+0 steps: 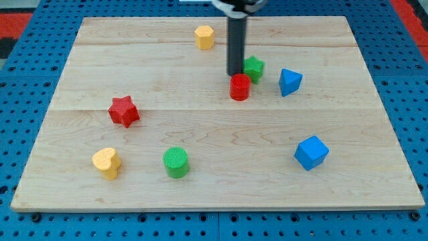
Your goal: Push the red circle towards the left of the board
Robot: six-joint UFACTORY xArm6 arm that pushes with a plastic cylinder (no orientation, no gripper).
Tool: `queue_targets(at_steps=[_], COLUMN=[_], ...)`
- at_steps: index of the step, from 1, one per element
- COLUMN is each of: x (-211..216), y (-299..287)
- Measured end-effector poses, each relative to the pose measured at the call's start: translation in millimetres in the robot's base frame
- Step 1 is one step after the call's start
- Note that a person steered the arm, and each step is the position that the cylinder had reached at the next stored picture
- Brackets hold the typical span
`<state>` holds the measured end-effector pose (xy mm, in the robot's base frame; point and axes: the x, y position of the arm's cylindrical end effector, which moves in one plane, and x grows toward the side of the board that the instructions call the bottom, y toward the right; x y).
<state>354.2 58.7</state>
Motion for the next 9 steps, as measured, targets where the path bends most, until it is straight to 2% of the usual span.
queue_targets(at_steps=[1,2,3,4,5,6,7,8,9], x=[-8,3,49,50,8,-1,0,2,19], y=[57,44,47,-10,-70,-103,-92,-51,-36])
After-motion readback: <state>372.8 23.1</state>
